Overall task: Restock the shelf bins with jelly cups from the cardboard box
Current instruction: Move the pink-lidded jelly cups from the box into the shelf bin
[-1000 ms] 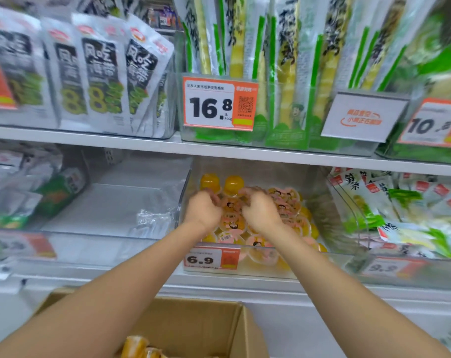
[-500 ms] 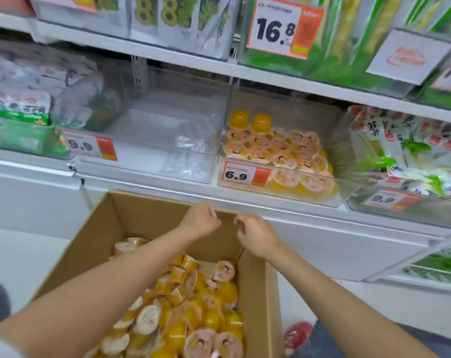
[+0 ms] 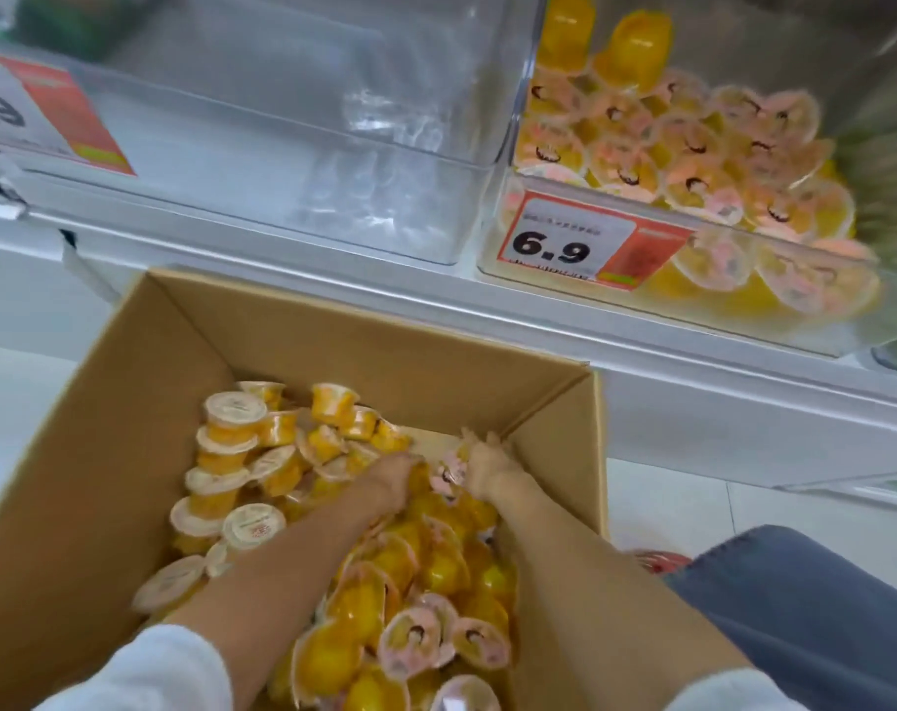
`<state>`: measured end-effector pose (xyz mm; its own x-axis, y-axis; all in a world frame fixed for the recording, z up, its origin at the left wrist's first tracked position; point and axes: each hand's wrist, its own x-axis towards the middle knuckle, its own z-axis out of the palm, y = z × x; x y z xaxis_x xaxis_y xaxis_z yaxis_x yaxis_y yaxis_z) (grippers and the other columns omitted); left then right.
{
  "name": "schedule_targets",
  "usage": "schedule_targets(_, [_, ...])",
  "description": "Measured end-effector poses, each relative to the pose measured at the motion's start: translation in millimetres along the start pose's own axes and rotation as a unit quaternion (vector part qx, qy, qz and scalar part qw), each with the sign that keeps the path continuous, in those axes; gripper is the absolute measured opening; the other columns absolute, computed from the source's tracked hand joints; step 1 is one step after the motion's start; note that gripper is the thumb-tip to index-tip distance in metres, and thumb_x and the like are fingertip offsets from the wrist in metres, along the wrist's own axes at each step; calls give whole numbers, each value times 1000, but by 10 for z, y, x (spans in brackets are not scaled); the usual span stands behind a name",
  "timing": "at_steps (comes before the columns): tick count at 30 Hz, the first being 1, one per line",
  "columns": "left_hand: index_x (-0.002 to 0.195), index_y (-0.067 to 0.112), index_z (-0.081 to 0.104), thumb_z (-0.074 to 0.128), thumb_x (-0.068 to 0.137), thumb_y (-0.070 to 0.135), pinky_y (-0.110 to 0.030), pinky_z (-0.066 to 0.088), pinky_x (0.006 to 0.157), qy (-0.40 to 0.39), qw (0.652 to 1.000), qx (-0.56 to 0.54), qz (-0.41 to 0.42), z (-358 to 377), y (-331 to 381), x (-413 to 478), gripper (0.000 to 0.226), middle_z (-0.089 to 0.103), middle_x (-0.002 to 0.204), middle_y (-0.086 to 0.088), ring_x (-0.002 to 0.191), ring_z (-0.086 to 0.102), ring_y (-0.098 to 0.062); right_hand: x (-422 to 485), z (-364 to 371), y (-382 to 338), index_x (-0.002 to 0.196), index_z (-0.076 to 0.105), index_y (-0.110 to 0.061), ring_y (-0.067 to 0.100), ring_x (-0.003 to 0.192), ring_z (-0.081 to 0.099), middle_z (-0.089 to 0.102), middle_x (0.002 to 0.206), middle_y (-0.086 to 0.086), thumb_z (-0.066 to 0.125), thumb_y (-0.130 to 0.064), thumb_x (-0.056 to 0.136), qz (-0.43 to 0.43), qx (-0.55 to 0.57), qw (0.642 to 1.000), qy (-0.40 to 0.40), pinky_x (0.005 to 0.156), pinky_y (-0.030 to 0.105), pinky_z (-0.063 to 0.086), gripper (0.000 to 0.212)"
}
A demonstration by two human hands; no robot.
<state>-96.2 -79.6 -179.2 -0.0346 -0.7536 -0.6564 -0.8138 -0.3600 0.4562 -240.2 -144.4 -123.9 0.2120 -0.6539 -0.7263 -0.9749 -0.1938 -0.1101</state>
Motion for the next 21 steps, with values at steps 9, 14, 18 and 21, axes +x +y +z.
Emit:
schedule_targets(9, [134,9,44,47,90,-3,-43,49,79,40,970,238,32,156,59,271,45,32,139,-12,108,58,-35,237,342,36,133,39,-15,29,123,41,44,132,10,70,-22,80,-30,-118,985,125,99,38,34,62])
schedule_targets(14, [136,10,38,65,82,4,-40,51,84,99,984,139,44,-4,-49,42,61,27,147,-9,108,60,-31,25,127,-99,119,40,-12,30,115,44,47,124,8,71,-26,76,-68,-43,983,164,93,36,38,55])
schedule_targets(18, [119,12,49,72,76,29,-36,47,89,203,975,-57,68,-404,103,-359,52,50,117,-5,105,55,-25,-323,-205,-228,126,38,-13,30,116,41,39,125,8,73,-16,69,-114,38,976,180,94,38,44,67])
schedule_targets(21, [123,13,51,76,67,30,-27,45,88,261,956,-83,105,-731,339,-706,64,48,115,-2,102,54,-20,-740,-507,-177,125,43,-13,27,113,43,40,121,7,71,-25,69,-168,40,958,228,93,38,45,64])
